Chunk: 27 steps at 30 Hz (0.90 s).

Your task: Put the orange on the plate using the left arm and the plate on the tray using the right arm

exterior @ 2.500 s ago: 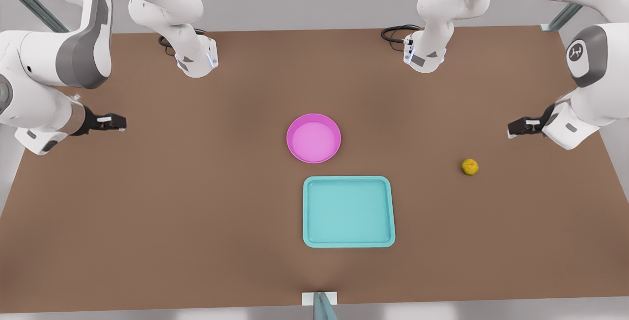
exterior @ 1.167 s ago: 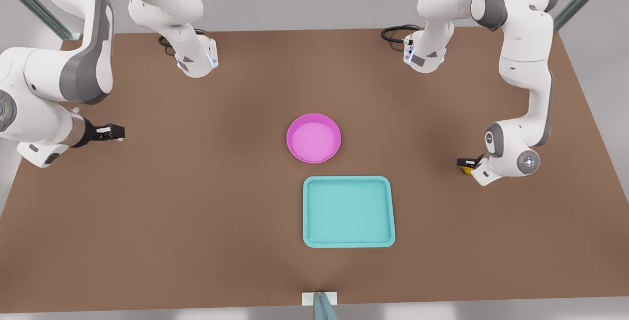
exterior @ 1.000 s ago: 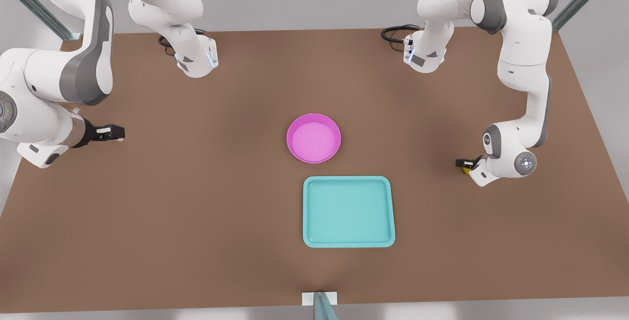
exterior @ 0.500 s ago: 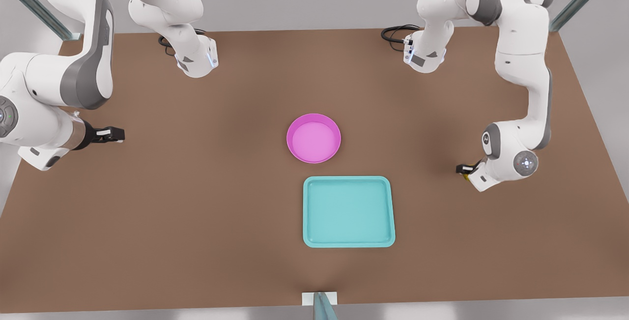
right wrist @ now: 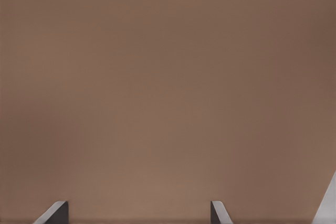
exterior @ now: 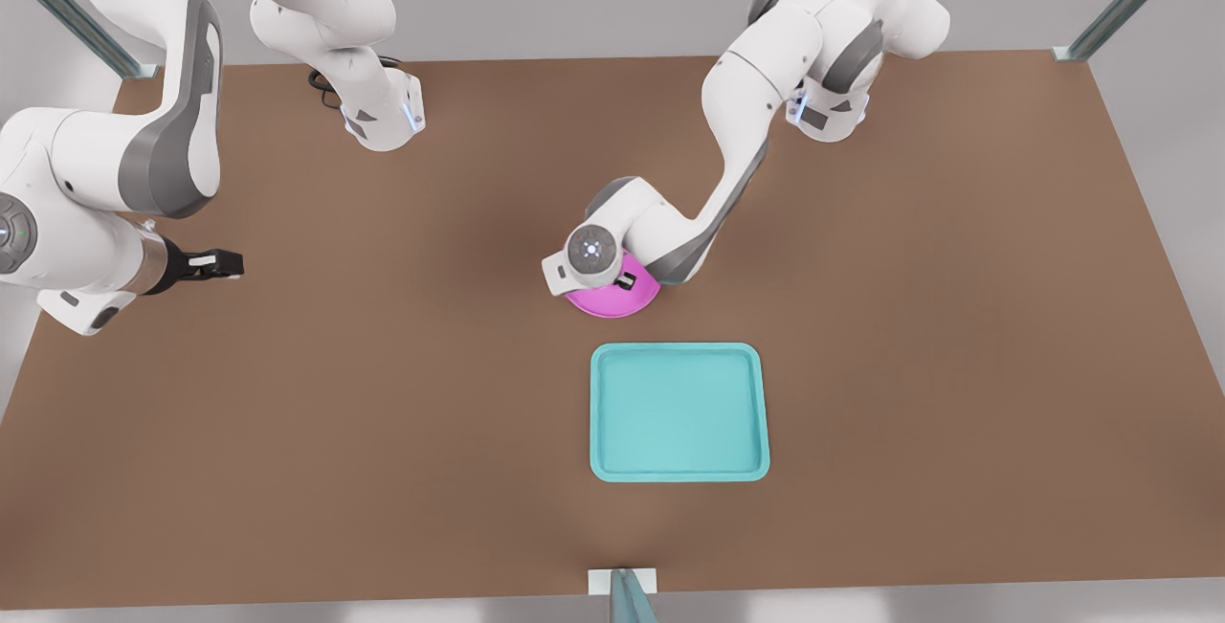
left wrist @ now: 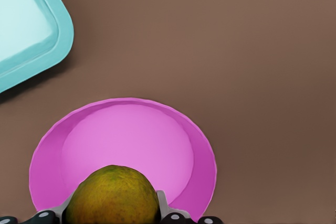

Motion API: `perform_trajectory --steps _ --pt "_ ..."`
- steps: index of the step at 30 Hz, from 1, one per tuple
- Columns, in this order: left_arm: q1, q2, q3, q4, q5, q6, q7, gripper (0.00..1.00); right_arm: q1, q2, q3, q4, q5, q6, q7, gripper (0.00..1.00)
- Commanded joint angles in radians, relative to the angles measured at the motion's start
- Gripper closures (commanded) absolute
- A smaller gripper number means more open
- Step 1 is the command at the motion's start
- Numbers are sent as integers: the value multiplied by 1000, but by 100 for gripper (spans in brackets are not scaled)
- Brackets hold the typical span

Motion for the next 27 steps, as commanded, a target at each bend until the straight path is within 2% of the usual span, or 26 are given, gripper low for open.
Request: perform_trajectory --steps 1,5,6,7,8,9,10,11,13,14,15,16,17,18,19,22,23,27 --pt "-3 9 -4 -3 -4 2 -641 0 0 -1 0 -1 1 0 -1 0" --pt "3 2 2 -4 5 -9 -626 0 20 59 3 -67 20 -39 9 0" --pt "17 -46 33 6 0 -90 -539 0 81 109 6 -91 45 -37 9 0" --pt "135 -199 79 10 -9 -351 -347 0 158 200 6 -91 106 21 9 0" --pt "264 -319 88 11 0 -516 -172 0 207 258 7 -94 152 107 28 0" --pt "318 -382 205 49 2 -625 -25 0 232 307 9 -108 264 205 126 0" --pt "316 -393 364 112 2 -693 158 0 276 310 10 -191 326 380 184 0" --pt "316 -399 443 141 0 -702 209 0 310 338 23 -265 399 538 193 0" --pt "319 -416 483 141 3 -702 196 0 413 392 24 -305 487 721 266 0" --pt "394 -448 443 125 2 -690 207 0 448 405 24 -317 537 750 269 0" --pt "613 -524 162 45 29 -523 202 0 486 407 24 -352 605 819 269 0" --pt "638 -658 52 -159 227 -391 221 0 531 407 24 -374 655 880 269 0" --pt "646 -692 42 -193 240 -351 299 0 574 407 24 -390 717 935 269 0" --pt "646 -706 59 -185 247 -417 311 0 614 405 24 -423 754 1009 269 0" --pt "647 -657 58 -124 246 -466 304 0 630 386 26 -466 754 1037 256 0" --pt "647 -623 55 -67 230 -471 311 0 635 267 33 -581 754 1035 238 0" --pt "647 -626 59 -67 223 -518 311 0 635 263 33 -588 754 1035 227 0" --pt "646 -615 51 -67 221 -500 307 0 658 301 42 -576 754 1037 227 0"
